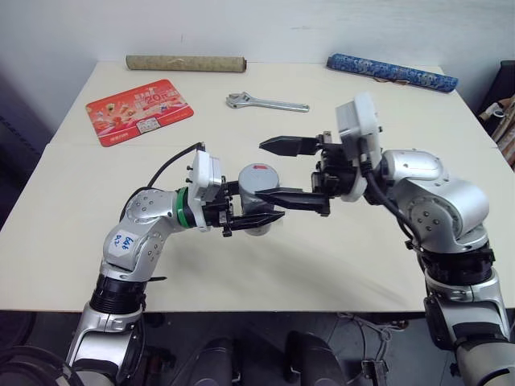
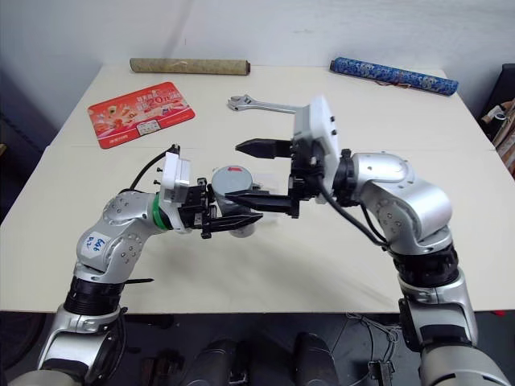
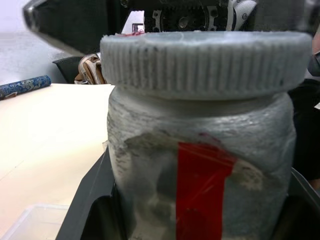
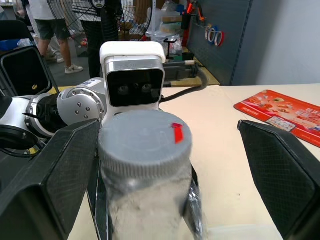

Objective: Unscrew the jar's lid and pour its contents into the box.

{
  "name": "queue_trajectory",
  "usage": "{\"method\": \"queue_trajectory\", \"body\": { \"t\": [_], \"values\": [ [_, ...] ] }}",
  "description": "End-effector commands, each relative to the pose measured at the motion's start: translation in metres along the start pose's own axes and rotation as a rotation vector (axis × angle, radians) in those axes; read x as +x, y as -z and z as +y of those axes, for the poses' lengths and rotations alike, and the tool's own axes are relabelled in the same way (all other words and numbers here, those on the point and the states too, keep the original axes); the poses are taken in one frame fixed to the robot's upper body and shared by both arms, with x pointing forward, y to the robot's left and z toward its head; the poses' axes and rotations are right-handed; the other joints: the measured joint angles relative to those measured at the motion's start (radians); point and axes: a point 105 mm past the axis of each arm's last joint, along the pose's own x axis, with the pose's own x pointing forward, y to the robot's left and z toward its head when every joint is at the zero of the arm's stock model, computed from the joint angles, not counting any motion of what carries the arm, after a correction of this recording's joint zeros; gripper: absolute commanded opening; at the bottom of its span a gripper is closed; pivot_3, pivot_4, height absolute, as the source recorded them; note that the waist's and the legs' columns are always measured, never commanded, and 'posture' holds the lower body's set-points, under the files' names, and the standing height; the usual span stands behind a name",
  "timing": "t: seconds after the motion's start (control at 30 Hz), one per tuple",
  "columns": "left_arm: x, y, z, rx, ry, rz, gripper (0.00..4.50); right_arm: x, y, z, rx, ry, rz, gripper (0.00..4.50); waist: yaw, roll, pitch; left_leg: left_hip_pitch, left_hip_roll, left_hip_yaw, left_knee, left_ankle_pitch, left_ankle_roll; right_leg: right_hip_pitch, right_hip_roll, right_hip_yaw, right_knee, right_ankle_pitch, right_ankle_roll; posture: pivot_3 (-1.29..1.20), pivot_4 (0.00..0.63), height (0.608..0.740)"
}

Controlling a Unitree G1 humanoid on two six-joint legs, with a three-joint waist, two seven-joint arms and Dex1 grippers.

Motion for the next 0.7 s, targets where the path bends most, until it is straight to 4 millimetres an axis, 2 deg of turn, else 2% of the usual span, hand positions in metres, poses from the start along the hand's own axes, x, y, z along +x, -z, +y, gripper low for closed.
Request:
{"method": "queue_trajectory", "body": {
  "t": [0.03, 0.23, 0.4, 0.5, 0.7],
  "values": [
    [0.005, -0.017, -0.009, 0.069, 0.059, -0.053, 2.35, -0.015, -0.004, -0.007, -0.017, 0.043, -0.001, 4.47, 0.0, 0.0, 0.0, 0.0, 0.0, 0.0, 0.0, 0.0, 0.0, 0.0, 0.0, 0.0, 0.0, 0.0, 0.0, 0.0, 0.15, 0.74],
    [0.002, -0.016, -0.005, 0.08, 0.034, -0.042, 2.35, -0.019, -0.017, 0.013, 0.028, -0.07, -0.049, 4.47, 0.0, 0.0, 0.0, 0.0, 0.0, 0.0, 0.0, 0.0, 0.0, 0.0, -0.001, 0.0, 0.0, 0.0, 0.0, 0.0, 0.15, 0.74],
    [0.004, -0.015, -0.004, 0.078, 0.028, -0.04, 2.35, 0.002, -0.025, 0.022, 0.006, -0.113, -0.071, 4.47, -0.002, 0.0, 0.0, 0.0, 0.0, 0.0, 0.0, 0.0, 0.0, 0.0, -0.001, 0.001, 0.0, 0.0, 0.0, 0.0, 0.15, 0.74],
    [0.007, -0.015, -0.004, 0.077, 0.03, -0.041, 2.35, 0.019, -0.022, 0.022, -0.019, -0.099, -0.054, 4.47, -0.002, 0.0, 0.0, 0.0, 0.001, 0.0, 0.0, 0.0, 0.0, 0.0, -0.001, 0.001, 0.0, 0.0, 0.0, 0.0, 0.15, 0.74],
    [0.009, -0.014, -0.003, 0.082, 0.032, -0.041, 2.35, 0.031, -0.015, 0.018, -0.059, -0.073, -0.032, 4.47, 0.002, 0.0, 0.0, 0.0, -0.001, 0.0, 0.0, 0.0, 0.0, 0.0, -0.001, 0.0, 0.0, 0.0, 0.0, 0.0, 0.15, 0.74]
  ]
}}
